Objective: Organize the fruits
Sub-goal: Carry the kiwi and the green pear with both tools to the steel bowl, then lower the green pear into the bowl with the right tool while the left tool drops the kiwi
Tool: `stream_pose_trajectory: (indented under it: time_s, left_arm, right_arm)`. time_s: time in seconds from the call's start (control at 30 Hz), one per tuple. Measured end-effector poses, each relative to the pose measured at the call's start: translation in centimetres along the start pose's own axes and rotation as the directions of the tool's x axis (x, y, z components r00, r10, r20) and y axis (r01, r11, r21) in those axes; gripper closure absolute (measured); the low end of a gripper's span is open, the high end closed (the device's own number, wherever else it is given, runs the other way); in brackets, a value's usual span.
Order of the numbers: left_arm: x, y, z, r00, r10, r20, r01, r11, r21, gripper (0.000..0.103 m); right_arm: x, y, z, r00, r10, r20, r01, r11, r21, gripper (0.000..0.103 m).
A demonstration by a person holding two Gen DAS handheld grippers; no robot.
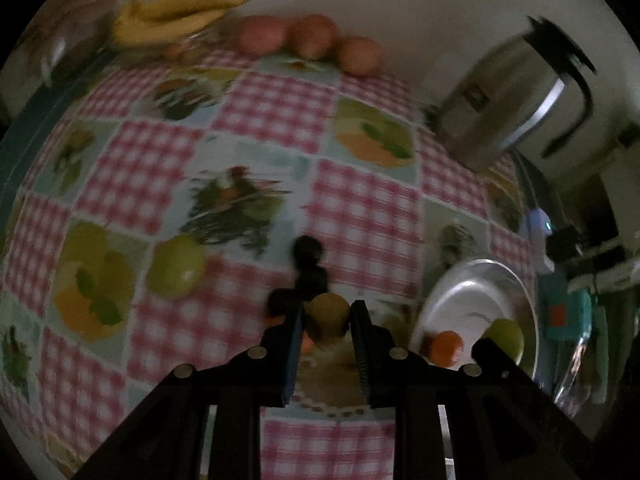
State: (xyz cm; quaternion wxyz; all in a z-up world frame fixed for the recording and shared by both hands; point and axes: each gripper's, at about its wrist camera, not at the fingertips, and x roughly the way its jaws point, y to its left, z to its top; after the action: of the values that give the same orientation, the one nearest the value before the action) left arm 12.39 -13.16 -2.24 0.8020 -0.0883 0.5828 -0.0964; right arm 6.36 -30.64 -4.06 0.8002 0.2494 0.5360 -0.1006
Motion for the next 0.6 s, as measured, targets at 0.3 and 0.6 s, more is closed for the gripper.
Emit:
stream_pose_trajectory:
  time_s: [0.3,0.6]
  left_arm:
    - [0.0,-5.3,-1.5,0.999,-0.041,-0.014,0.043,0.983,0.177,0.077]
    - [2.3,-8.7,-4.2,0.993,-0.059,-0.104,0.086,0.958,0.275,0.077]
  right_arm:
    - [-1.3,-6.0,0.9,0.998,-0.049,0.032,0.044,0.987,0.153,0.063]
    - [-1.9,-8.8,1.0,0.997,-0.056,0.054,0.044,0.978,0.206,0.063]
